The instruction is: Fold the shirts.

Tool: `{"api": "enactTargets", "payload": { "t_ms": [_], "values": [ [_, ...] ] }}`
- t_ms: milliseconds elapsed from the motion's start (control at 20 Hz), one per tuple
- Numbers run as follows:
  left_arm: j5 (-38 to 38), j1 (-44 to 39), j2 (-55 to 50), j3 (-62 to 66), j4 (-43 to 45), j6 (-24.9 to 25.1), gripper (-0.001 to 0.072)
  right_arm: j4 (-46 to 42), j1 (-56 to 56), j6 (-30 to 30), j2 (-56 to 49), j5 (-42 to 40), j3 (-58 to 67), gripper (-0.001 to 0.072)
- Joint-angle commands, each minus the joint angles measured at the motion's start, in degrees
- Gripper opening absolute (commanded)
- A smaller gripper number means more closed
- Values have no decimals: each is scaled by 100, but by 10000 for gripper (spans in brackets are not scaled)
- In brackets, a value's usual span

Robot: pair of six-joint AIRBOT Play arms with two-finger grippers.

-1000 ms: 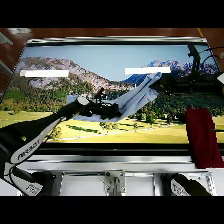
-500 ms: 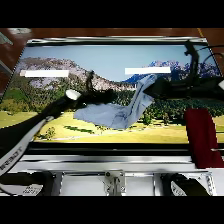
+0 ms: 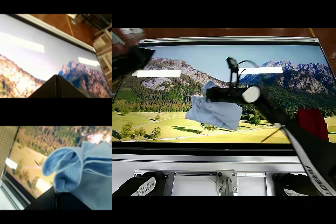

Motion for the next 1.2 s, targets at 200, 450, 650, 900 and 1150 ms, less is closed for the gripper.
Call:
{"api": "enactTargets", "payload": {
  "t_ms": [200, 450, 650, 900, 1150],
  "values": [
    [-1661, 973, 680, -2, 380, 11, 33, 1556, 1099, -223, -1631, -1915, 629, 602],
    [-1681, 975, 680, -2, 881, 11, 33, 457, 0, -223, -1058, 234, 627, 607],
    [-1681, 977, 678, -2, 960, 9, 33, -2015, -1550, 739, -535, 3008, 625, 607],
    [-1683, 977, 678, -2, 960, 17, 33, -2177, -2553, 1427, -542, 4232, -260, 634],
    [-1683, 977, 678, -2, 1023, 31, 34, -1412, -2350, 1314, -728, 3130, -1113, 635]
  ]
}}
